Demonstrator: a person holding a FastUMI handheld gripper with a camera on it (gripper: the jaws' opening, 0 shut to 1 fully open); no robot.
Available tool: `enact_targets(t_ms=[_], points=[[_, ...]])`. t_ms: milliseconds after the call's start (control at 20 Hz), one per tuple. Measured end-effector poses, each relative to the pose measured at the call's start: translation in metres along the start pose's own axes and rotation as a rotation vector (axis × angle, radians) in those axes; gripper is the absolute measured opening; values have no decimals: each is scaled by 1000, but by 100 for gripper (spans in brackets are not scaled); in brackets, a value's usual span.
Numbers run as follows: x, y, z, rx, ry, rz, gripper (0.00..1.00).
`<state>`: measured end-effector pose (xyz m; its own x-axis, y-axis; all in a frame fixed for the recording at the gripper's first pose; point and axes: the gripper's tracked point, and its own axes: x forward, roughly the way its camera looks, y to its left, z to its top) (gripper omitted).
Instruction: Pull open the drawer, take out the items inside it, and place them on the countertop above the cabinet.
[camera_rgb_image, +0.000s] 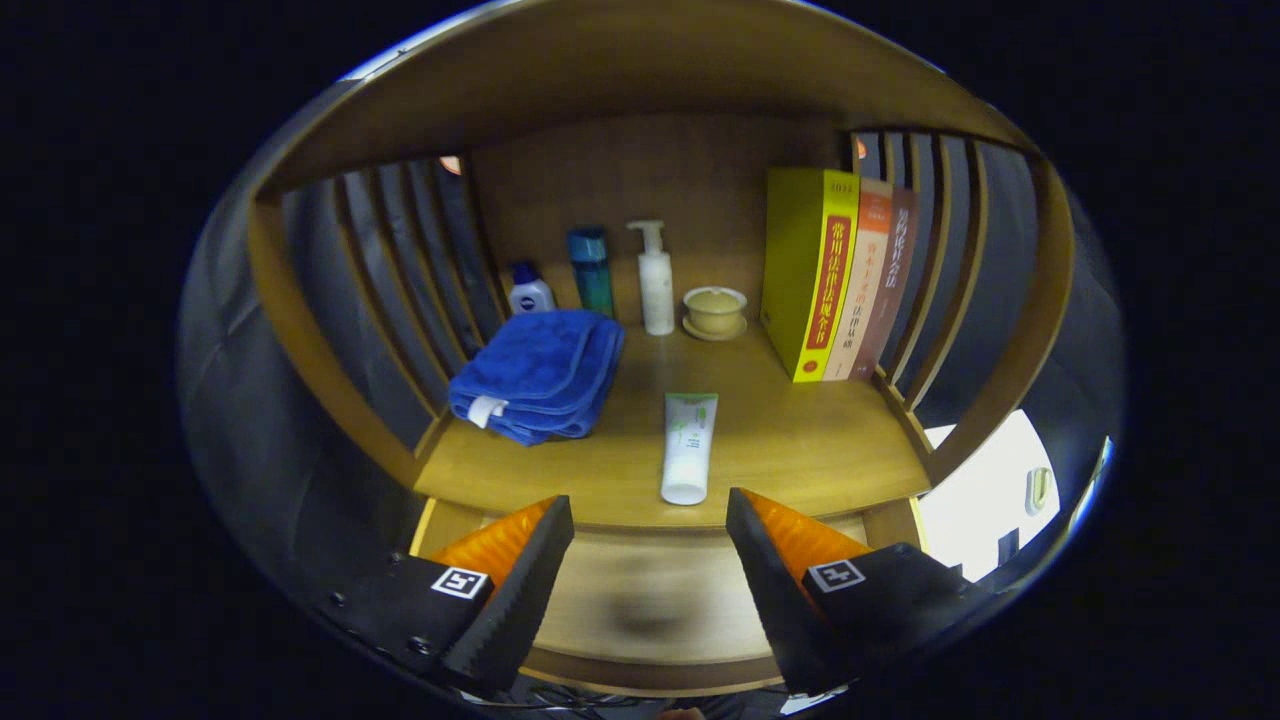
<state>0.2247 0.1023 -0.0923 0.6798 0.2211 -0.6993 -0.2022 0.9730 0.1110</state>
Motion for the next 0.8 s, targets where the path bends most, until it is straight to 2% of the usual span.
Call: enact_targets(t_ms=[350, 800], points=[[-83, 39, -5, -39, -205, 60, 100], [-173, 43, -43, -42, -483, 4, 100]])
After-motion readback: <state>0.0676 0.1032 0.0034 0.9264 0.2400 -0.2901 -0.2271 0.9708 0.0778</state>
